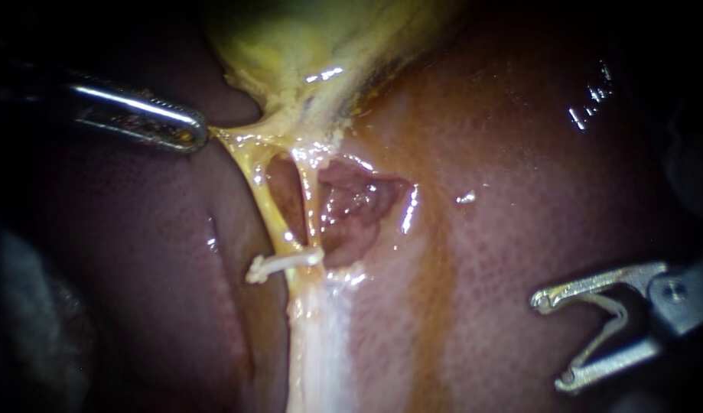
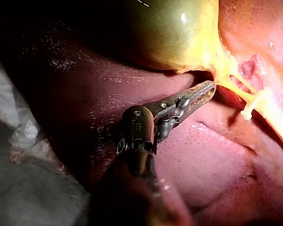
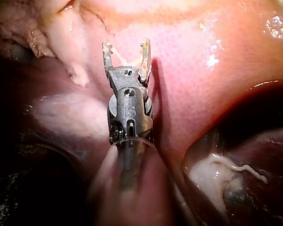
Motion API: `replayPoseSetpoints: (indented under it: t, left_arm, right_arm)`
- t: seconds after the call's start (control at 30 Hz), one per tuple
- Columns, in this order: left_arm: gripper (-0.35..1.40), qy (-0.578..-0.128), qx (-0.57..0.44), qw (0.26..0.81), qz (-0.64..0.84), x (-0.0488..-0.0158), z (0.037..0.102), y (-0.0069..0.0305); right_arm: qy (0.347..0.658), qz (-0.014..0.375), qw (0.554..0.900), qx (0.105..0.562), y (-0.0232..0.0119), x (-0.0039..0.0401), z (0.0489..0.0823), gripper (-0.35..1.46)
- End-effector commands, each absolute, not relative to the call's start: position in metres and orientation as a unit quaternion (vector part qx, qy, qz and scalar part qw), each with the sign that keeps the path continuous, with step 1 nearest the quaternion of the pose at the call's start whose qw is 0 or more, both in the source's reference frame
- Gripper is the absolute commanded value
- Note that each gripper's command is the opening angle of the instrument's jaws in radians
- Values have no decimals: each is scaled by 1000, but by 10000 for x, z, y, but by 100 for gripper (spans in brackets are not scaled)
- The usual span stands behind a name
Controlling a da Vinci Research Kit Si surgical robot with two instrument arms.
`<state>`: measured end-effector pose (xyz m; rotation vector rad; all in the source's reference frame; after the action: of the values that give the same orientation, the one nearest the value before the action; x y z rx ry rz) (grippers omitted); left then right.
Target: Clipping second clip left tube
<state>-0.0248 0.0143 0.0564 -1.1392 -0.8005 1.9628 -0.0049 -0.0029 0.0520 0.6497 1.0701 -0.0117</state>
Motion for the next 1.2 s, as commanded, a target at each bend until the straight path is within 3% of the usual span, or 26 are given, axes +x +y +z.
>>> replayPoseSetpoints:
  t: [0.03,0.3,0.53,0.87,1.2]
  left_arm:
    - [-35,-310,-442,360,761,-248,564,143]
    - [-35,-310,-442,360,761,-248,565,143]
    - [-35,-309,-442,360,761,-249,565,142]
    - [-35,-309,-442,360,761,-250,565,142]
    - [-35,-308,-442,361,761,-252,566,141]
  right_arm:
    - [503,-3,809,304,-28,-45,518,50]
    - [514,48,793,323,-18,1,502,49]
    - [503,106,785,345,-6,58,493,48]
    - [484,181,773,369,10,138,509,48]
    - [481,208,765,375,23,163,546,48]
